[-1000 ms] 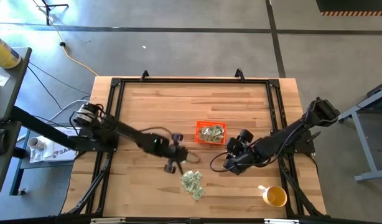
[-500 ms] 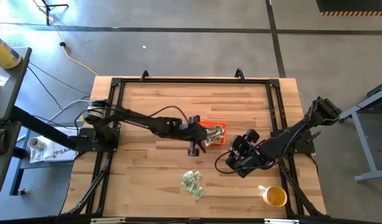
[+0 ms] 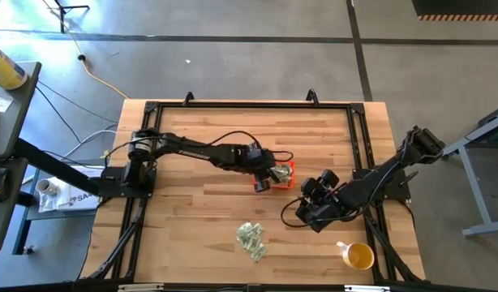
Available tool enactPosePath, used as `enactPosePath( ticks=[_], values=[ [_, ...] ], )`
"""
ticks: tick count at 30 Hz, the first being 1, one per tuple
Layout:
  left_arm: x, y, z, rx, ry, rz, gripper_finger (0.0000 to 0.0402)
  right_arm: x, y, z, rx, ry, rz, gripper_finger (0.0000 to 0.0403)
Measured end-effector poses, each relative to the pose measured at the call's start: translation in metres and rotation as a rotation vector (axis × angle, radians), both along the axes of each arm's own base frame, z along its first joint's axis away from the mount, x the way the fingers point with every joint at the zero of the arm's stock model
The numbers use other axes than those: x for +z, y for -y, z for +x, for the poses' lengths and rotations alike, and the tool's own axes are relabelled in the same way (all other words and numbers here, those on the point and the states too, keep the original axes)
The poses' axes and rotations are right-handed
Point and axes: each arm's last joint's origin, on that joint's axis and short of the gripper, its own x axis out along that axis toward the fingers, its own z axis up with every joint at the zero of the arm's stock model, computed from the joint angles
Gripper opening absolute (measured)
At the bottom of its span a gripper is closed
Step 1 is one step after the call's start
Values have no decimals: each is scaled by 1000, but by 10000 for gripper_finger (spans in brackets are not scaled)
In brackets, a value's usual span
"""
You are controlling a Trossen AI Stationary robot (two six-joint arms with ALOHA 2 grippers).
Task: Pick and place Stevia / Truvia into bins
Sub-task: Put the white stevia packet into the orange bin
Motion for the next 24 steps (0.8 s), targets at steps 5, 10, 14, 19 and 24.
enactPosePath(
  ticks=[5,10,14,19,24],
  values=[
    [24,15,-21,16,-180,-20,246,0,0,0,7,-8,-3,252],
    [36,50,-46,-92,-320,-94,261,0,0,0,60,-34,-31,252],
    [34,81,-54,-176,-360,-172,243,0,-1,1,135,-63,-62,252],
    [8,106,-59,-55,-315,-288,224,-1,-3,3,207,-87,-77,252],
    [-10,125,-61,106,-209,-444,225,-5,-7,6,221,-87,-65,252]
  ],
)
